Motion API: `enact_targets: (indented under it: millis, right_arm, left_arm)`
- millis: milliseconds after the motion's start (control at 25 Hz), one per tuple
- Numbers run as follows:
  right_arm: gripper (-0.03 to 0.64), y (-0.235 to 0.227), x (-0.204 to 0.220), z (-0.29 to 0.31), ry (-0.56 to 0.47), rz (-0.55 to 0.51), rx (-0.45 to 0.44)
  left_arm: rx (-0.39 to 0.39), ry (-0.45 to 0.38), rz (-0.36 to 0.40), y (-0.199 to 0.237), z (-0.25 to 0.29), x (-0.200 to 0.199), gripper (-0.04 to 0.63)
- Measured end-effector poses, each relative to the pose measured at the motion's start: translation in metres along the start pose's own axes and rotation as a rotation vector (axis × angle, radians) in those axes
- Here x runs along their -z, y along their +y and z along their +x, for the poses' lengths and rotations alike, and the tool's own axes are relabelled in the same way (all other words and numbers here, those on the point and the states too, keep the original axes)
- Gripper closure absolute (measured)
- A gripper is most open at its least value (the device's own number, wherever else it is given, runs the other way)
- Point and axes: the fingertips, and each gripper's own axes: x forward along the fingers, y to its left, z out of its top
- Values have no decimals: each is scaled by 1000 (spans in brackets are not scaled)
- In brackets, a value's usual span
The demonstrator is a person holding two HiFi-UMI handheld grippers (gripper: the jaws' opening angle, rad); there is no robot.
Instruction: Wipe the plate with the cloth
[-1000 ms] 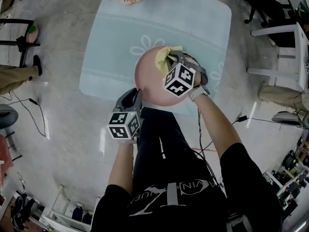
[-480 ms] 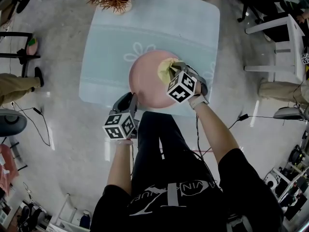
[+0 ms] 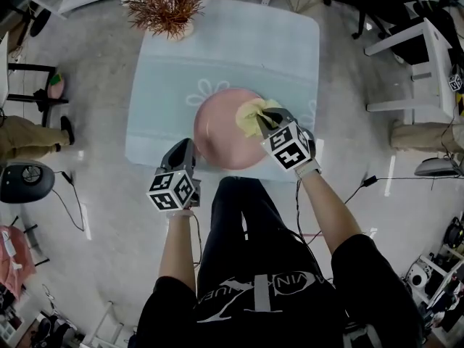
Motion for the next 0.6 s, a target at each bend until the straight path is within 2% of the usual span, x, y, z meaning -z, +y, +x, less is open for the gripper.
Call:
enact_targets:
  millis: [240,600]
  right_arm:
    - [592,-14,-23,-39,-113,97,29]
    - [592,-34,-67,-109,-280,146,89]
  left_arm:
    - [-9,-97,76,-8,-15,-41,595]
    - [-28,-271,174,-26,-51,-114,595]
